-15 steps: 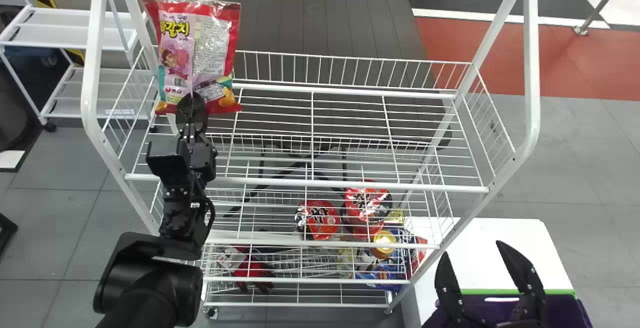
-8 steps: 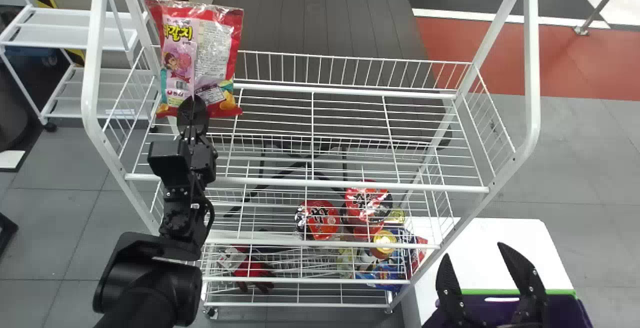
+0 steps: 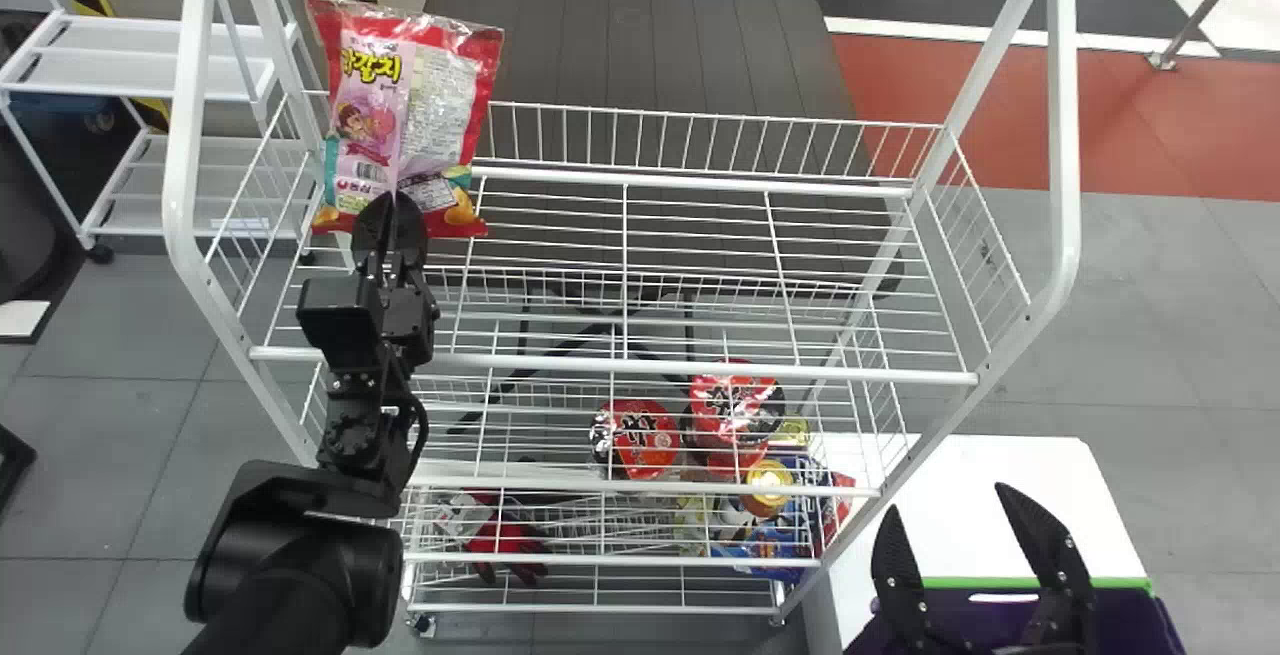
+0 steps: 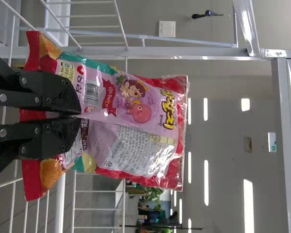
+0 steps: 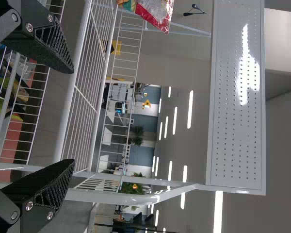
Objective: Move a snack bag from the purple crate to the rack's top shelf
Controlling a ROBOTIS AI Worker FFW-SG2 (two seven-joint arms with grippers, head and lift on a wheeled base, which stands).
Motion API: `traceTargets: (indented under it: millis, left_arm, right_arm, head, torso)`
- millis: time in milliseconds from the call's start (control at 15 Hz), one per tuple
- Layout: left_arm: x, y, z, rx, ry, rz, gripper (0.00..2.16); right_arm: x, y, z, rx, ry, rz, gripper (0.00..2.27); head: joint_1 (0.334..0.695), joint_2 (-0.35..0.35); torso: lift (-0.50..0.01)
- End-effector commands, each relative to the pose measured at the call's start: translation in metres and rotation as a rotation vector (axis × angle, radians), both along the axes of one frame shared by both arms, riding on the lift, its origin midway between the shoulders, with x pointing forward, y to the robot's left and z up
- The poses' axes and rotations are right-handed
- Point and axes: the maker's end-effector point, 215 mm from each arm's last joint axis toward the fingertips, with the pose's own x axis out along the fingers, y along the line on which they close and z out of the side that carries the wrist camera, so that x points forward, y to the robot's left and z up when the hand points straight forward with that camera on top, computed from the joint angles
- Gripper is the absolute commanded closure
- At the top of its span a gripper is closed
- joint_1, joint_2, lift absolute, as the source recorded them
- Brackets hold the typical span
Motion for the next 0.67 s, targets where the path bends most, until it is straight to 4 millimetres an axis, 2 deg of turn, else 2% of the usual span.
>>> traceTargets:
  millis: [0, 67, 200, 600]
  left_arm:
    - [0.0, -0.0017, -0.0007, -0.004, 0.002, -0.005, 0.53]
    - [0.0002, -0.0019, -0.0013, -0.003, 0.003, -0.007, 0.31]
    - [0.0015, -0.0005, 0.0003, -0.003, -0.001, -0.006, 0.13]
    - [0.0009, 0.0004, 0.0075, -0.01, -0.025, -0.004, 0.1]
  right_arm:
    - [0.0015, 0.0006, 0.0002, 0.001, -0.002, 0.001, 0.18]
    - [0.0007, 0.0004, -0.0017, 0.001, 0.003, 0.0, 0.18]
    - [0.0011, 0.0004, -0.0019, 0.002, 0.003, 0.0, 0.18]
    - [0.0029, 0.0014, -0.0012, 0.001, 0.0, 0.002, 0.18]
  head:
    - [0.695, -0.09]
    - [0.695, -0.091]
    - [0.695, -0.091]
    - [0.695, -0.088]
  torso:
    - [0.0]
    - [0.0]
    - [0.0]
    - [0.0]
